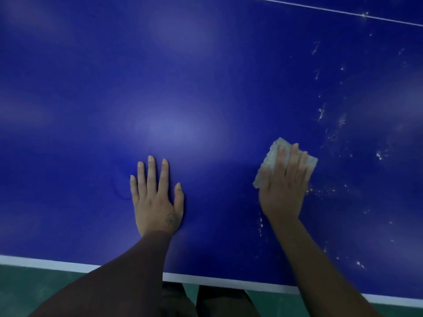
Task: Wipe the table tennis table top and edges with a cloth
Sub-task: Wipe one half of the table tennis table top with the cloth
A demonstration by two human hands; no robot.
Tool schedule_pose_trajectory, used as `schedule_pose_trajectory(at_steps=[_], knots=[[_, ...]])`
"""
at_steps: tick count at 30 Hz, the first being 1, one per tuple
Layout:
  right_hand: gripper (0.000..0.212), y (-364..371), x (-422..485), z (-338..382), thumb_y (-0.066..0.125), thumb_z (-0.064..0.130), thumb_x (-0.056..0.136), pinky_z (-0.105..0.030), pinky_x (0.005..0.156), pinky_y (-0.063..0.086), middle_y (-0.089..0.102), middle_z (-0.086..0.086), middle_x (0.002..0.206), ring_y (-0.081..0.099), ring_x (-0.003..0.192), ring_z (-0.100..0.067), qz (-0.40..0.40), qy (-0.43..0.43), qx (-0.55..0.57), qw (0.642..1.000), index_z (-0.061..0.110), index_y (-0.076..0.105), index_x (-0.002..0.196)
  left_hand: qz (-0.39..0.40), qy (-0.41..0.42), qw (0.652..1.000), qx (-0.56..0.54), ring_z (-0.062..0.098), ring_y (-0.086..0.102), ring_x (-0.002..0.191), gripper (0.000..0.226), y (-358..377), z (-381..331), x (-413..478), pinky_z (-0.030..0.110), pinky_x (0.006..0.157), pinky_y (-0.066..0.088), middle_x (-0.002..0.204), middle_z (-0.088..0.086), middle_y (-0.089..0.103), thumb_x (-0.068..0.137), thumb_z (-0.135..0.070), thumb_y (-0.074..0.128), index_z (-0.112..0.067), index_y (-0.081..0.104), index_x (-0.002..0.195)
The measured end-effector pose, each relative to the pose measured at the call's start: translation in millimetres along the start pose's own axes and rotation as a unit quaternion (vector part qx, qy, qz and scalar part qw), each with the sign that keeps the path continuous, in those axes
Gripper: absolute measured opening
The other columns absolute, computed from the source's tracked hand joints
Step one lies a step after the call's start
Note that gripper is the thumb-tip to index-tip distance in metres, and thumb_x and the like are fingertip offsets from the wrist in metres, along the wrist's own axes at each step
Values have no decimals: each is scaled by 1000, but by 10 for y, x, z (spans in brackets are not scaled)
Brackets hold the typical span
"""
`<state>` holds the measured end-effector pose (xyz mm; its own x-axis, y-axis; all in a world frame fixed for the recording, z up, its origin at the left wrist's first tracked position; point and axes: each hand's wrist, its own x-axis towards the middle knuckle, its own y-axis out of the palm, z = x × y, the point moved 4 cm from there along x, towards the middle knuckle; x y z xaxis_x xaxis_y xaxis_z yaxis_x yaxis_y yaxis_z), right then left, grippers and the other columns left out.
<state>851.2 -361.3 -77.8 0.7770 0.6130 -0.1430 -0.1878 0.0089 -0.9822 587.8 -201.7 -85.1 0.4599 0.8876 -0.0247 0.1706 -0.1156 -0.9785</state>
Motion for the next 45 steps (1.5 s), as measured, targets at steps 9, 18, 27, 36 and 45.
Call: schedule_pose_trajectory(at_steps=[9,18,27,36,45], knots=[[64,156,-490,462,30,48,115,-56,134,9,4,-5,180,2,166,-28,65,-196,2,978,22,16,172,4,-2,1000,-2,31,7,168,69,3,-13,7,57,135,11,181,8,15,108,-44,42,-18,30,171],[66,-27,-184,-294,18,49,114,-63,129,13,6,-13,179,7,165,-37,17,29,-6,999,17,13,171,1,2,1000,8,32,9,168,67,4,-16,-7,58,134,12,181,8,16,110,-45,41,-19,30,171],[64,226,-1023,397,31,49,115,-54,134,10,3,-4,180,-1,166,-27,55,-179,9,982,23,15,172,2,6,1000,6,31,7,168,67,24,12,-30,57,135,10,181,8,14,111,-46,38,-19,28,172],[66,101,-883,-293,21,47,115,-63,130,15,10,-15,178,12,164,-38,-16,48,-24,998,14,11,171,9,18,1000,-5,31,4,168,67,-19,18,-62,55,136,6,182,8,11,113,-51,31,-22,24,173],[63,337,-1756,520,33,44,116,-58,131,16,12,-7,179,7,166,-30,3,-141,-7,990,19,19,171,41,100,993,-41,38,8,167,68,-46,70,-175,57,135,6,180,13,18,111,-52,34,-16,35,168]])
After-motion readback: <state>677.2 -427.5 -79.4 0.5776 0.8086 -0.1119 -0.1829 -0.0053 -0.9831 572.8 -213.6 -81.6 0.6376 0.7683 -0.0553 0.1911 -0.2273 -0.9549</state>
